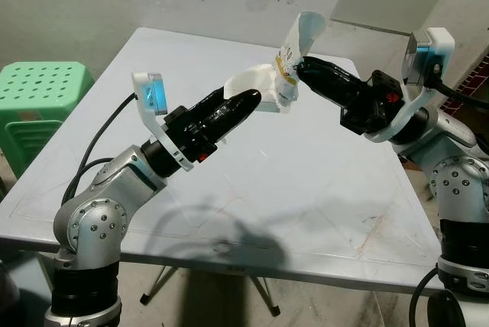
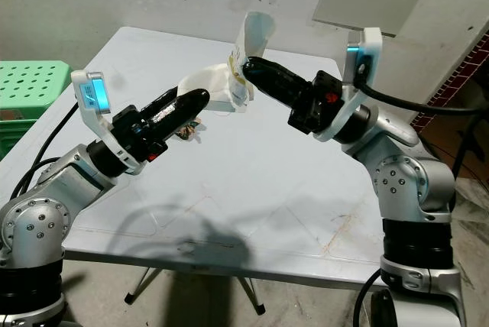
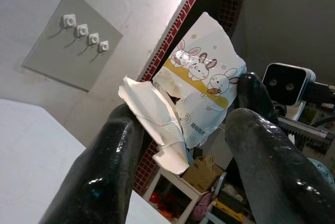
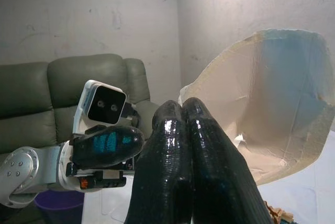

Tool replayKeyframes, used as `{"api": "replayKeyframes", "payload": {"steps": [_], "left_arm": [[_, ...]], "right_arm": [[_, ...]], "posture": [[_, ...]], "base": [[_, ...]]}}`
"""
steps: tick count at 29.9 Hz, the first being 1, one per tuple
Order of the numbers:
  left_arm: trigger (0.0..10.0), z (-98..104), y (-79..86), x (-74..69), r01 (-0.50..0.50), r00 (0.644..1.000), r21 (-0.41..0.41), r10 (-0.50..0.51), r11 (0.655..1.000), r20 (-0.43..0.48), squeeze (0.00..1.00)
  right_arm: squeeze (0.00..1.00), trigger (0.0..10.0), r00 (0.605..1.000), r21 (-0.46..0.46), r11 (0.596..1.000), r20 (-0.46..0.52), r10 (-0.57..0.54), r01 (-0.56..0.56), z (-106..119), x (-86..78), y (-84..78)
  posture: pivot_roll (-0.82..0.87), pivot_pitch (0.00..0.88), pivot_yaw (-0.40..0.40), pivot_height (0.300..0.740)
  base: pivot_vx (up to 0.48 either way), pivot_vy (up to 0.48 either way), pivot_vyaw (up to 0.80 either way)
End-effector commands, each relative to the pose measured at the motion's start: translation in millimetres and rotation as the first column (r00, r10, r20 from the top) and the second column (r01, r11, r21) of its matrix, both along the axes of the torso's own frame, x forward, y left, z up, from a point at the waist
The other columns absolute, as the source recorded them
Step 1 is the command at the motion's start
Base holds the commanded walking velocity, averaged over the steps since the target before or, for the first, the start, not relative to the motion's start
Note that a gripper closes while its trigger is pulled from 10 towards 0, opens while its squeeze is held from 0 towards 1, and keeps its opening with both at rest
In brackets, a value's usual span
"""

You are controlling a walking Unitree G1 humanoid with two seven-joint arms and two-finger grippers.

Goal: Picking trash to rubbish bin

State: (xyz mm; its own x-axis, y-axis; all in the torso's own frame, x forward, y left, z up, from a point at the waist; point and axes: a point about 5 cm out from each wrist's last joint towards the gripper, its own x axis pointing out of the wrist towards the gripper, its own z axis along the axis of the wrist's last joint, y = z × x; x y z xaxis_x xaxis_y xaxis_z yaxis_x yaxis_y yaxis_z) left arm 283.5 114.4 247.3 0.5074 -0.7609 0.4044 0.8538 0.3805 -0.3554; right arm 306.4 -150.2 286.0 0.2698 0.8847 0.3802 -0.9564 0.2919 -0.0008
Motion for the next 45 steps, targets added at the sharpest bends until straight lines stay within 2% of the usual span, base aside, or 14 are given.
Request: {"api": "replayKeyframes", "payload": {"steps": [1, 38, 39, 40, 41, 45], "left_arm": [[0.0, 6.8, -3.1, -3.4, 0.017, 1.000, -0.003, -0.017, 1.000, 0.024, 0.00], [0.0, 10.6, -2.5, -2.2, 0.015, 0.999, -0.015, -0.015, 1.000, 0.030, 0.00], [0.0, 10.8, -2.6, -2.1, 0.015, 0.999, -0.015, -0.015, 1.000, 0.031, 0.00], [0.0, 10.9, -2.5, -2.1, 0.016, 0.999, -0.016, -0.015, 1.000, 0.031, 0.00], [0.0, 11.0, -2.5, -2.0, 0.015, 0.999, -0.017, -0.015, 1.000, 0.032, 0.00], [0.0, 11.3, -2.5, -2.0, 0.015, 0.999, -0.021, -0.014, 1.000, 0.032, 0.00]], "right_arm": [[0.00, 10.0, 0.999, -0.029, 1.000, 0.040, -0.002, 0.003, 6.1, -3.5, -2.7], [0.00, 10.0, 0.999, -0.003, 1.000, 0.046, 0.018, -0.017, 11.6, -4.8, -7.2], [0.22, 10.0, 0.999, -0.006, 1.000, 0.040, 0.026, -0.025, 10.8, -5.5, -7.2], [0.75, 10.0, 0.999, -0.003, 0.999, 0.036, 0.033, -0.033, 10.6, -5.9, -7.1], [1.00, 10.0, 0.999, 0.001, 0.999, 0.034, 0.039, -0.039, 10.7, -6.3, -7.3], [1.00, 10.0, 0.998, 0.000, 0.999, 0.033, 0.049, -0.049, 11.0, -7.4, -7.8]], "posture": [[0.09, 0.050, -0.146, 0.740], [0.08, 0.069, -0.140, 0.740], [0.08, 0.069, -0.139, 0.740], [0.08, 0.070, -0.140, 0.740], [0.08, 0.069, -0.140, 0.740], [0.08, 0.068, -0.141, 0.740]], "base": [[0.000, 0.000, 0.00], [0.000, 0.000, 0.00], [0.000, 0.000, 0.00], [0.000, 0.000, 0.00], [0.000, 0.000, 0.00], [0.000, 0.000, 0.00]]}}
